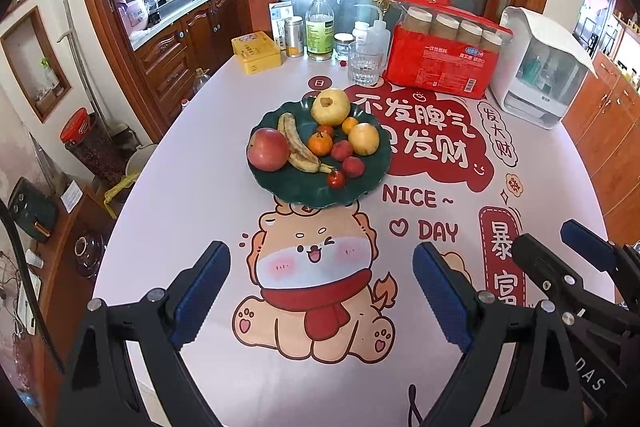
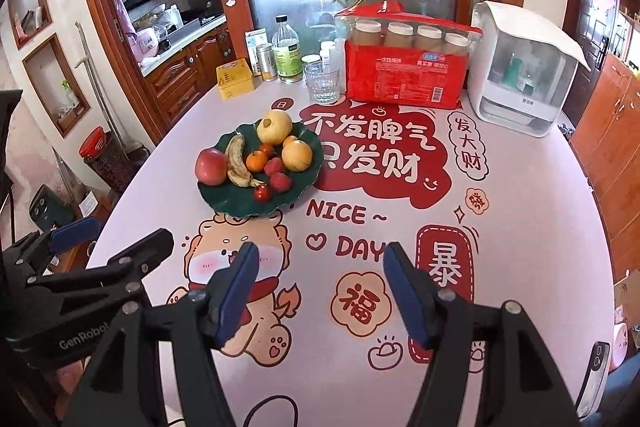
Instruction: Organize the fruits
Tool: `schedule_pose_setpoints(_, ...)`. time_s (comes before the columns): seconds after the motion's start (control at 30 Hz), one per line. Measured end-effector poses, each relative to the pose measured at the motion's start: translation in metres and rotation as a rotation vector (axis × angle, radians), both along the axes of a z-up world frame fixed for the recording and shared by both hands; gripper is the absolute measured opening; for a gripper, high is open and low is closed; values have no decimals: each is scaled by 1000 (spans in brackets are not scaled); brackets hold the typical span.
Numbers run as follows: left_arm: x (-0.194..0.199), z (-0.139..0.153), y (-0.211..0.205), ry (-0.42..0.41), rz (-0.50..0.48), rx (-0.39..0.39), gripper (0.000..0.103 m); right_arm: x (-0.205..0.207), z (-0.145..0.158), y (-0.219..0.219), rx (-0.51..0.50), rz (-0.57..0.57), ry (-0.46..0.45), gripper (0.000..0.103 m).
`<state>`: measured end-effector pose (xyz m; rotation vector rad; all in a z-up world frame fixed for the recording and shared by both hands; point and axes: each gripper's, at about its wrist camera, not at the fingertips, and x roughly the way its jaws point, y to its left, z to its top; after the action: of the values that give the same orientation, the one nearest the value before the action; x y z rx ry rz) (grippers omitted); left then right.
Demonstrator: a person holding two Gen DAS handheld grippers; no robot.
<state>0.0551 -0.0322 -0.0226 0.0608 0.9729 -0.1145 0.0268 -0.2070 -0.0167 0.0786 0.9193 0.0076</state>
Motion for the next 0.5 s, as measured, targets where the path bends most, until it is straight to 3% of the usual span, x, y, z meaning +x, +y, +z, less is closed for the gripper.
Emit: schedule_pose_setpoints(0.5, -1, 0, -1, -2, 1, -1, 92, -2, 2, -1, -11, -1, -6, 65)
